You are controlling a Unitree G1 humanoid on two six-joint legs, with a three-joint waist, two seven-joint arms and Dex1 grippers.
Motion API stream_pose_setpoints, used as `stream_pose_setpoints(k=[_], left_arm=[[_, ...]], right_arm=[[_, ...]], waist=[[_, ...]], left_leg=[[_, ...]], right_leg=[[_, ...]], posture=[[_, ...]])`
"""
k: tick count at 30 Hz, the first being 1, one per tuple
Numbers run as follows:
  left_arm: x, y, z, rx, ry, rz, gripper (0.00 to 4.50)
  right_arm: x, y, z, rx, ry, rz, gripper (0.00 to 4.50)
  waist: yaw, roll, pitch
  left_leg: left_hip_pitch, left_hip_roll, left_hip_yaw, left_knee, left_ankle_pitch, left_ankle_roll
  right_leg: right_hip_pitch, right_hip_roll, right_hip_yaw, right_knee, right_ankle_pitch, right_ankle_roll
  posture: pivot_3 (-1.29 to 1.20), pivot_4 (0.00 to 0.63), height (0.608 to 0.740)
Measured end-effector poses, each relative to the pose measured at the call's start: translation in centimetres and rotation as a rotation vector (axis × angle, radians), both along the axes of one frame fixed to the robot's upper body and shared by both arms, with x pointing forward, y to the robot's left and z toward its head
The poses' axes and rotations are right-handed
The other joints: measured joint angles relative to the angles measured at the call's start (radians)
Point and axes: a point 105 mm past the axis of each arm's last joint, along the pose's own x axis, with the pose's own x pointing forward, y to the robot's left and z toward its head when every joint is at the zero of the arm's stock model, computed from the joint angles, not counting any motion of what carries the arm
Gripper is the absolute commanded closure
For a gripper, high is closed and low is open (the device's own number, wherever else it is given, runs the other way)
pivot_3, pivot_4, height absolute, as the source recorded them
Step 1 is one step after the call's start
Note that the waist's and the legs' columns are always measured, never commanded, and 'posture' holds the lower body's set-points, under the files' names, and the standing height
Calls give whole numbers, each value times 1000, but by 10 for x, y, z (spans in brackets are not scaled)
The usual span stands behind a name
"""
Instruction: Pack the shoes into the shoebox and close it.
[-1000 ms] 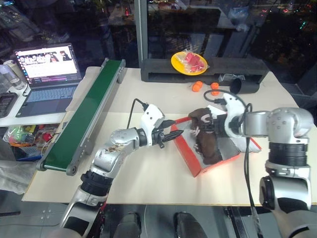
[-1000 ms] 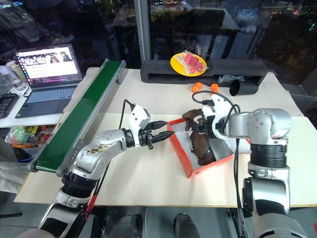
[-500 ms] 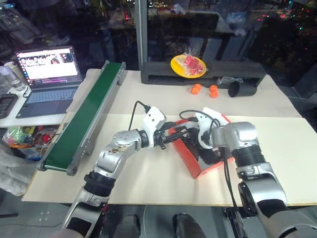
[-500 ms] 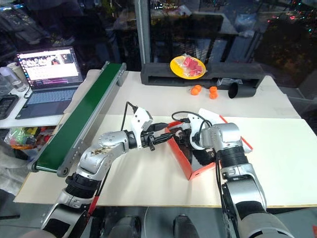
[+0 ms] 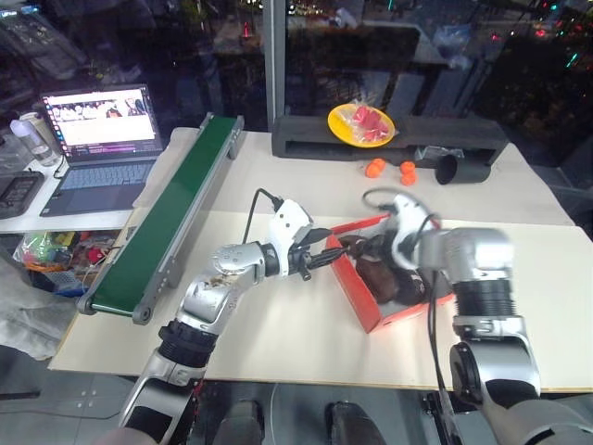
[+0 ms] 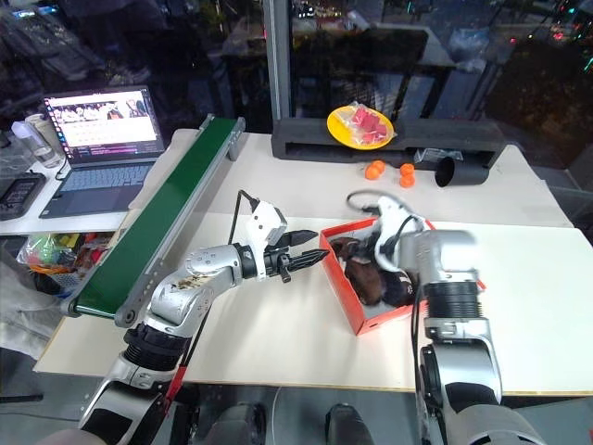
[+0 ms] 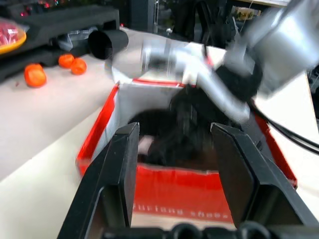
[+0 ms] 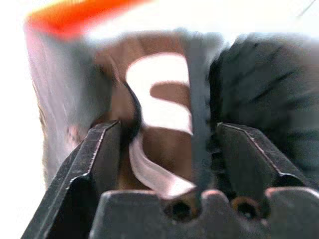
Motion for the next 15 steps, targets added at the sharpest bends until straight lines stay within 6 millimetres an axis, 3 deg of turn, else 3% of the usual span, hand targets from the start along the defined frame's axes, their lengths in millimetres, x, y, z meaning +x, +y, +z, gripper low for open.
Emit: stream_pose_setpoints(k=[2, 4, 5, 7, 10, 12, 15], left_arm=[[0, 0, 0, -2, -2, -5, 2052], [0, 0, 1, 0, -4, -12, 2052], [1, 1, 1, 3, -3, -15, 2052], [0, 1, 0, 6, -1, -28, 2052], [-2, 1, 2, 7, -12, -53, 2052], [-4, 2, 1, 18, -15, -73, 2052], [-7, 1, -1, 20, -11, -97, 2052]], right_arm=[[-11, -2, 39, 36, -116, -8, 1126], [-23, 0, 58, 68, -192, 12, 1126], [-29, 1, 60, 77, -209, 22, 1371], [-35, -8, 54, 90, -211, -9, 1863], [-47, -46, 40, 71, -201, -186, 2833], [-61, -80, 22, 26, -160, -334, 3560], [-87, -112, -11, -102, -57, -468, 4486]], waist=[[4, 0, 0], [7, 0, 0], [8, 0, 0], [9, 0, 0], [17, 1, 0], [17, 1, 0], [12, 2, 0]], left_leg=[[-3, 1, -1, -3, 0, 0], [-3, 1, -1, -4, 0, 0], [-3, 0, -1, -4, 0, 0], [-3, -1, 0, -2, 2, 2], [-2, -2, 0, 1, 2, 2], [-1, -2, 0, 2, 2, 2], [-1, -2, 0, 1, 2, 2]], right_leg=[[-4, 1, -1, 5, 0, -1], [-4, 1, -2, 3, -1, -1], [-4, 0, -2, -1, -1, -2], [-3, -1, -2, -1, -1, -2], [1, -1, -2, -2, -1, -2], [2, -2, -1, -3, -1, -1], [2, -2, -1, -3, -1, -1]], posture=[[0, 150, 719], [0, 150, 719], [0, 150, 719], [0, 150, 719], [0, 150, 719], [0, 150, 719], [0, 150, 719]])
